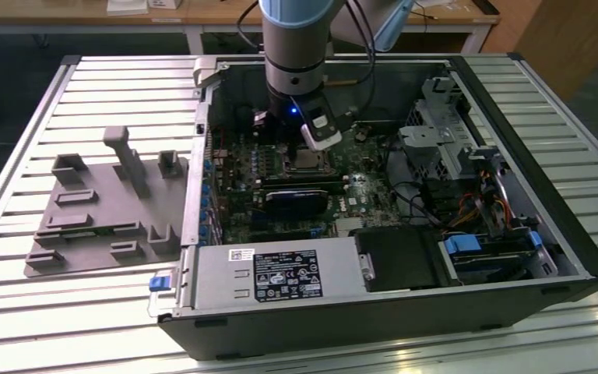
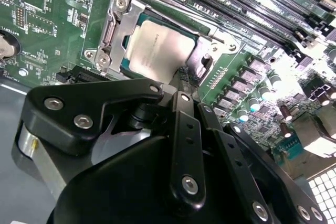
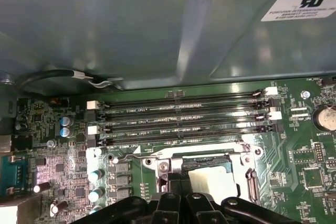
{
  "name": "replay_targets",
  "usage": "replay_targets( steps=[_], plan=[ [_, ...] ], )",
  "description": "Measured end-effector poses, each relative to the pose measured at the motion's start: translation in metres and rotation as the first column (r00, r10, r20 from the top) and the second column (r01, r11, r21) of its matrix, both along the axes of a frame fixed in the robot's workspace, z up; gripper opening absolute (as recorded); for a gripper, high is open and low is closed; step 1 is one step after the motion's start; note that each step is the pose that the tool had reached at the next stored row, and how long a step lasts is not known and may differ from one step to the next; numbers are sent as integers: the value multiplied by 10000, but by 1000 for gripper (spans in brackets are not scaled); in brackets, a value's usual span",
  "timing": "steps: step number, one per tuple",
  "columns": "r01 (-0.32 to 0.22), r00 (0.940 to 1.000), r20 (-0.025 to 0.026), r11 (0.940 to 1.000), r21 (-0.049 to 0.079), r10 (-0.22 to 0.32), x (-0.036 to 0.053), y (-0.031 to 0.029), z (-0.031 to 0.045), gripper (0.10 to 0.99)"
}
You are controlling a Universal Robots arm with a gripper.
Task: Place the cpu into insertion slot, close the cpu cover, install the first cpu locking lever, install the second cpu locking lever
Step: 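Close the cpu cover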
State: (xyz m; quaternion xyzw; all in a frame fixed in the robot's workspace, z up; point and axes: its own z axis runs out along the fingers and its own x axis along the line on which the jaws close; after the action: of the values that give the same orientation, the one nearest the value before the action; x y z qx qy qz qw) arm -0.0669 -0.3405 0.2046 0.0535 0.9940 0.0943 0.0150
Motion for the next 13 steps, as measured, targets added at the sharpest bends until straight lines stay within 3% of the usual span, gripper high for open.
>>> replay_targets(
  steps=[7, 13],
  plan=[
    [0, 10000, 1, 9999, 143, -1, -9, -5, -27, 102],
    [-2, 10000, -2, 9998, 173, 2, -25, -10, -50, 102]
  ],
)
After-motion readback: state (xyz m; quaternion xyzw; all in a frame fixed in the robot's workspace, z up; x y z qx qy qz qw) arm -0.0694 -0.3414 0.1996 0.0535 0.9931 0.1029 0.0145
